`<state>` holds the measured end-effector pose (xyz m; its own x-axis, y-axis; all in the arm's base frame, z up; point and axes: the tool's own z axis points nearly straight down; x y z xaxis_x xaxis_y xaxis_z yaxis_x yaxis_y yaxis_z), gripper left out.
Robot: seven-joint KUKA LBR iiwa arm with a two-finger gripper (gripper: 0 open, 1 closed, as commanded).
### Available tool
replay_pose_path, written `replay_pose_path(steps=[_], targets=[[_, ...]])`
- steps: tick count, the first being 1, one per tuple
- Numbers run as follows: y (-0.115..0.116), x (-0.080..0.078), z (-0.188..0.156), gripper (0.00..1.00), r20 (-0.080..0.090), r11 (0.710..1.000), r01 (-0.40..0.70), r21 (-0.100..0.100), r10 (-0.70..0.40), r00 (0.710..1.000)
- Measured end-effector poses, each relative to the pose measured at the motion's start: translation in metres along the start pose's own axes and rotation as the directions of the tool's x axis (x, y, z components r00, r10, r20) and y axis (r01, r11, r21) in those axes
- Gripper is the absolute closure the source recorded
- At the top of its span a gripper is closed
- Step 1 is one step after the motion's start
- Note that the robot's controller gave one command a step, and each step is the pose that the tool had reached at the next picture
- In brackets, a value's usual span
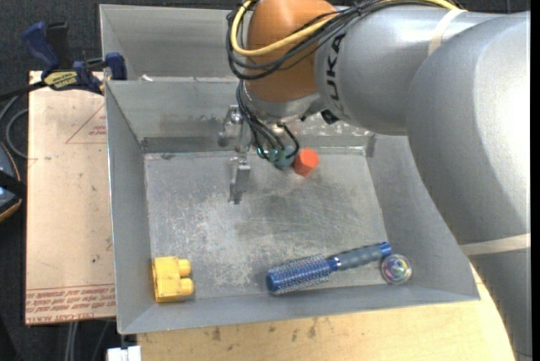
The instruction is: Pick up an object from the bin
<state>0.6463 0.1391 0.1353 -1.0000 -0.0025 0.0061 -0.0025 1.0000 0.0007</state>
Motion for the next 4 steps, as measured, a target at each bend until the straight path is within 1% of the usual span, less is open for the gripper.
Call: replay_pose_path(steps=[1,2,3,4], targets=[[-0.080,0.035,0.063,0.00,0.017,0.995,0.104,-0.002,-0.104,0.994],[-0.072,0.089,-0.006,0.00,0.009,1.000,-0.026,-0.001,0.026,1.000],[-0.058,0.156,0.028,0.00,-0.001,0.995,0.095,0.000,-0.095,0.995],[-0.089,0.156,0.060,0.00,0.027,0.967,0.255,-0.001,-0.255,0.966]])
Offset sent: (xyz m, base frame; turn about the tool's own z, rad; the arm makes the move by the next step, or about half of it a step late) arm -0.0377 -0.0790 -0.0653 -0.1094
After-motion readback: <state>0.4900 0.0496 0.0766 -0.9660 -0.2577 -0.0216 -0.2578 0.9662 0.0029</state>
